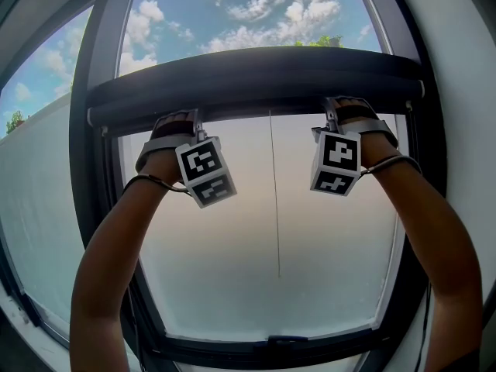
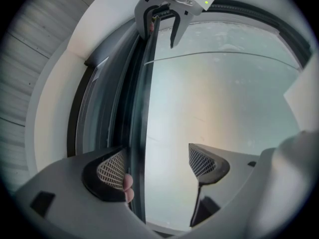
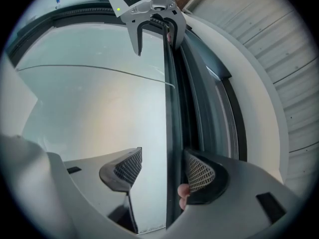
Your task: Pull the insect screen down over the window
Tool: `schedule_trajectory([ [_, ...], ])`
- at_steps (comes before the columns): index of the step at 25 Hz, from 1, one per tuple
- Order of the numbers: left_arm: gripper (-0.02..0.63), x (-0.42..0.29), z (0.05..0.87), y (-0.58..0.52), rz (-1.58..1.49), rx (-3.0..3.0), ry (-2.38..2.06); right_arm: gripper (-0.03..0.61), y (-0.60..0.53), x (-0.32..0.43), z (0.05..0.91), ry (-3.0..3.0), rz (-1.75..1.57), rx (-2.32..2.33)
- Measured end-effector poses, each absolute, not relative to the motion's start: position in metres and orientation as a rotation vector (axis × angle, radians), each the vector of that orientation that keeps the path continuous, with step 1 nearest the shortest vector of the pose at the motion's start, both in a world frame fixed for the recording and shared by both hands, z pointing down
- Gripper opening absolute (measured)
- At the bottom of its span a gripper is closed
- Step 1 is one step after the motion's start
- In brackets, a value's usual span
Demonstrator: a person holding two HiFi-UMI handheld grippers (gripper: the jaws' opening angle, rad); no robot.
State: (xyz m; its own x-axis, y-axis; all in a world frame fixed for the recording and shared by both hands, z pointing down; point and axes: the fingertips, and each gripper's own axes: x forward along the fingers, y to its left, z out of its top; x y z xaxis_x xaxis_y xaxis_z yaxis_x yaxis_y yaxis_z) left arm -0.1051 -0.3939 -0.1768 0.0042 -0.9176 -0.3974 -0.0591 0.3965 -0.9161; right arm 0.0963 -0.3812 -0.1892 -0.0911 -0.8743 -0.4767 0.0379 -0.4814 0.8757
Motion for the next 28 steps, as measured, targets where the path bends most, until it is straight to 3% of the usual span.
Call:
schedule_trajectory([
  [20, 0.364, -0.109, -0.165, -0.387, -1.014, -1.062, 1.285, 0.242, -0.376, 0.096, -0.178, -0.965, -1.495, 1.375],
  [28, 0.364, -0.112, -0.124, -0.382, -1.119, -1.146, 1.194, 0.242, -0.374, 0.096, -0.140, -0.984, -1.434, 1.299],
])
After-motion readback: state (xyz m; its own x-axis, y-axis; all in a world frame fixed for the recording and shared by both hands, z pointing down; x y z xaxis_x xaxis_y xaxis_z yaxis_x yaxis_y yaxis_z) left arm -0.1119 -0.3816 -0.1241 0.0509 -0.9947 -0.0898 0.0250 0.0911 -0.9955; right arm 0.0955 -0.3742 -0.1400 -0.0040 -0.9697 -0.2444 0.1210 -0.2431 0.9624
